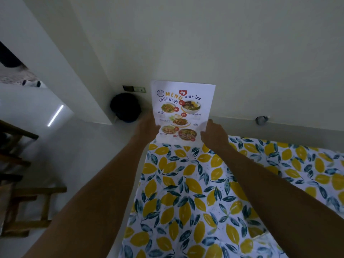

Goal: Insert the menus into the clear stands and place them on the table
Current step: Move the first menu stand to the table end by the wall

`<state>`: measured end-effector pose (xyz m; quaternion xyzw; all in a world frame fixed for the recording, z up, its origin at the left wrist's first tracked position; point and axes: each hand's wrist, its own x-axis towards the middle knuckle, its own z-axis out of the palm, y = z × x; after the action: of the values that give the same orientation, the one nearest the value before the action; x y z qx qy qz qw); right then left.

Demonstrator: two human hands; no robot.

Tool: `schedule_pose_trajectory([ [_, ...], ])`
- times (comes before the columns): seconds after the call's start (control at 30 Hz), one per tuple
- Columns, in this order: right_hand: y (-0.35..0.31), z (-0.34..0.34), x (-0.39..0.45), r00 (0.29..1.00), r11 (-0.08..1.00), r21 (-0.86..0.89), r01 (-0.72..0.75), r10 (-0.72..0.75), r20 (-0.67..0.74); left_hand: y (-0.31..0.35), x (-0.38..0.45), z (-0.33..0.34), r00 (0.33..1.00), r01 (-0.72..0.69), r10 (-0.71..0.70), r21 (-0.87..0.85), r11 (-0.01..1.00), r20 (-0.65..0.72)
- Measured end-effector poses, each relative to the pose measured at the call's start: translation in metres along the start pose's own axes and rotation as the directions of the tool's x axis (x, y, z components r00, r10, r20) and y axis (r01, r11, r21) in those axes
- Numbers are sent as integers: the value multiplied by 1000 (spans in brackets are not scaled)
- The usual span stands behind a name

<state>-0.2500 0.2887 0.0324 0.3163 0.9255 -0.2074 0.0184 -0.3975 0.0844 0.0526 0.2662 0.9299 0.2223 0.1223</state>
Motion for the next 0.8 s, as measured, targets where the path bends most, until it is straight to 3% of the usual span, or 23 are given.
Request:
schedule_pose_trajectory([
  [0.17, 4, -9, 0, 998, 975, -213, 67, -67, 9, -8, -2, -2, 999, -20, 19, 21, 1000, 43],
  [0.47, 9, -13, 3, 996, 967, -240, 86, -84, 21, -14, 3, -4, 998, 11, -13, 35, 999, 60],
  [0.67, 10, -17, -4, 996, 954, -288, 86, -89, 4, -16, -10, -1, 996, 70, -81, 295, 953, 26],
  [0.8, 12, -25, -21, 998, 940, -335, 57, -48, 35, -19, -27, -8, 997, 57, -75, 377, 924, 33],
])
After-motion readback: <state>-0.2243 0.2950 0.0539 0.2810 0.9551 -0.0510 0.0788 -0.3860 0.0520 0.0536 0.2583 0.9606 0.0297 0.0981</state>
